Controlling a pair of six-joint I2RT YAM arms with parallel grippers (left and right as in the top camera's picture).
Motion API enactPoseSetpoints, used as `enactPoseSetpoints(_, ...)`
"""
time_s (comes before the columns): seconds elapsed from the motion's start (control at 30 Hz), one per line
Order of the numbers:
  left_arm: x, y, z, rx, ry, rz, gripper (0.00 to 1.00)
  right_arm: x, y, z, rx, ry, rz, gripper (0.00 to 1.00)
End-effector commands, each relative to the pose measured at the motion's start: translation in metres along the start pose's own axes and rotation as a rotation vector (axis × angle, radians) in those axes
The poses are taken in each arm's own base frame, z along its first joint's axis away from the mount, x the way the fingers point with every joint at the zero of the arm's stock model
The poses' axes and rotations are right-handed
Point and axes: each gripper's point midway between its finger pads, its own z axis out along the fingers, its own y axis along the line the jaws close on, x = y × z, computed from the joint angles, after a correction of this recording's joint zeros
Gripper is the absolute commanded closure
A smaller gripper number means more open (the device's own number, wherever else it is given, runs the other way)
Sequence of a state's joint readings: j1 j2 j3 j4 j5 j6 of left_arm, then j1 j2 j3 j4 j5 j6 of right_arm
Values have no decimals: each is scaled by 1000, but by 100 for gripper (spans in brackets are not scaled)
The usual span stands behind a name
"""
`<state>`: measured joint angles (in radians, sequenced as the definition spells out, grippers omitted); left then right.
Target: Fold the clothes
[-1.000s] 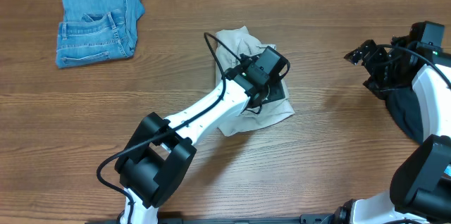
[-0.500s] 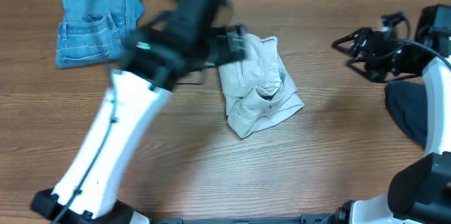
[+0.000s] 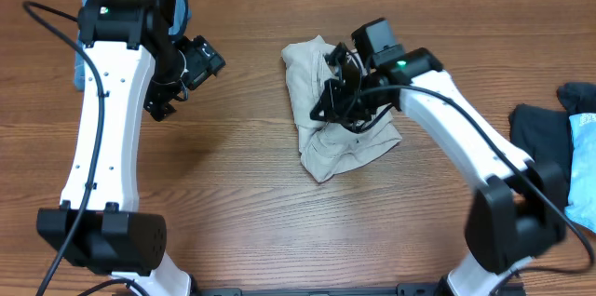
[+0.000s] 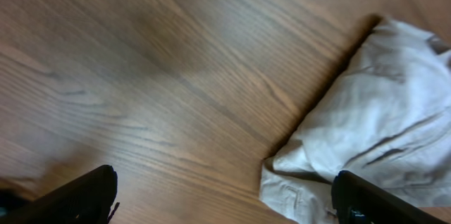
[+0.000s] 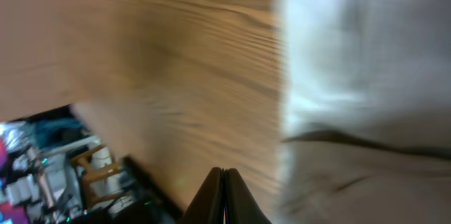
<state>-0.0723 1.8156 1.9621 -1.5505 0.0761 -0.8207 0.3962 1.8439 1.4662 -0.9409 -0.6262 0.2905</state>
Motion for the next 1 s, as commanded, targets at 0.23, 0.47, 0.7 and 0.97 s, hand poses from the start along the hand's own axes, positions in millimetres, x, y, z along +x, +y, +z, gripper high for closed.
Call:
enactPoseSetpoints(0.23,6,-1,15,-30,60,45,0,-5,-141,-6,361,37,224,96)
enactPoseSetpoints(0.47,5,-2,15,-24,55,46,0,3,-166,-14,300,62,171,96)
enactPoseSetpoints(0.7,5,-2,15,-24,55,45,0,-30,-86,-134,335,-263,203,96)
enactPoseSetpoints(0.97,4,-4,15,-18,49,46,0,28,-66,-72,14,-37,119,91)
